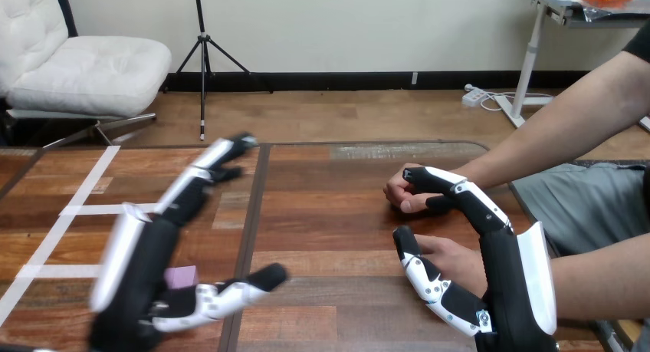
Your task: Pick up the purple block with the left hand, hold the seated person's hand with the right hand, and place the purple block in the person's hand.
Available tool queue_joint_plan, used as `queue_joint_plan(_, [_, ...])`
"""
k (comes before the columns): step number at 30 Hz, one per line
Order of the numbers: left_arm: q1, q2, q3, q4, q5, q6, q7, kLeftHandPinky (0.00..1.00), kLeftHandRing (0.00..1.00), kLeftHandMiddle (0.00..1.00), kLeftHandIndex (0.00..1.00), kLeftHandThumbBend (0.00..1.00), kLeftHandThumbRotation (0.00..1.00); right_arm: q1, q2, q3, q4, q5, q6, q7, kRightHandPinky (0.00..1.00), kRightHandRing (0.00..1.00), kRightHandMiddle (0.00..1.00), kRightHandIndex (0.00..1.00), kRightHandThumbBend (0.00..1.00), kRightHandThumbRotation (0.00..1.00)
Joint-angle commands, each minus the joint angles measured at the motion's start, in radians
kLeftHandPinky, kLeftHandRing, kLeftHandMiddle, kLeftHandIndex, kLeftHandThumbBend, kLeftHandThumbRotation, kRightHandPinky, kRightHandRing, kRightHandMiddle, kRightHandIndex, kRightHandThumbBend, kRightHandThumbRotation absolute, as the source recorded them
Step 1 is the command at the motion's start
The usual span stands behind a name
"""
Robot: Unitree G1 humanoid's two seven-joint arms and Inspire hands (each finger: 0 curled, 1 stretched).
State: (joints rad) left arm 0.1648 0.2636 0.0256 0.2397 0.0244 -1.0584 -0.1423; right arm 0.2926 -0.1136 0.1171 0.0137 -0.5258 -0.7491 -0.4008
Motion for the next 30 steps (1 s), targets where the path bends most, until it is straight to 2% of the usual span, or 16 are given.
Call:
queue_joint_plan(1, [0.014,0.06,0.068,-0.093,0.039,0.041,-0.003,0.87,0.92,0.94,0.9,0.86,0.4,-0.031,0.01,-0.005,-0.035,0.01,-0.01,0.002,0.66,0.73,0.74,0.72,0.35,0.15])
queue_joint_plan(11, [0.018,0.12,0.121,-0.107,0.092,0.087,-0.005,0.91,0.96,0.98,0.94,0.85,0.39,-0.03,0.009,-0.005,-0.034,0.001,-0.007,0.0,0.66,0.73,0.75,0.72,0.36,0.14])
queue_joint_plan(14, [0.01,0.128,0.139,-0.105,0.137,0.101,0.008,0.93,0.97,0.99,0.95,0.85,0.4,-0.031,0.009,-0.005,-0.032,-0.003,-0.008,-0.002,0.66,0.73,0.75,0.72,0.36,0.14])
queue_joint_plan(17, [0.008,0.13,0.165,-0.117,0.215,0.127,0.036,0.94,0.97,0.99,0.96,0.85,0.42,-0.03,0.009,-0.005,-0.032,-0.006,-0.008,-0.003,0.65,0.73,0.74,0.72,0.36,0.15])
queue_joint_plan(21, [0.011,0.135,0.188,-0.149,0.311,0.187,0.066,0.94,0.97,0.99,0.97,0.85,0.44,-0.031,0.008,-0.005,-0.031,-0.009,-0.01,-0.004,0.65,0.73,0.74,0.72,0.36,0.15])
queue_joint_plan(26, [0.005,0.149,0.192,-0.154,0.374,0.214,0.091,0.95,0.96,0.98,0.96,0.85,0.43,-0.029,0.008,-0.004,-0.032,-0.007,-0.009,-0.002,0.65,0.72,0.74,0.72,0.35,0.16])
queue_joint_plan(30, [0.0,0.169,0.188,-0.164,0.421,0.27,0.086,0.93,0.95,0.97,0.95,0.86,0.42,-0.031,0.007,-0.006,-0.029,-0.008,-0.015,-0.005,0.64,0.72,0.74,0.72,0.35,0.16])
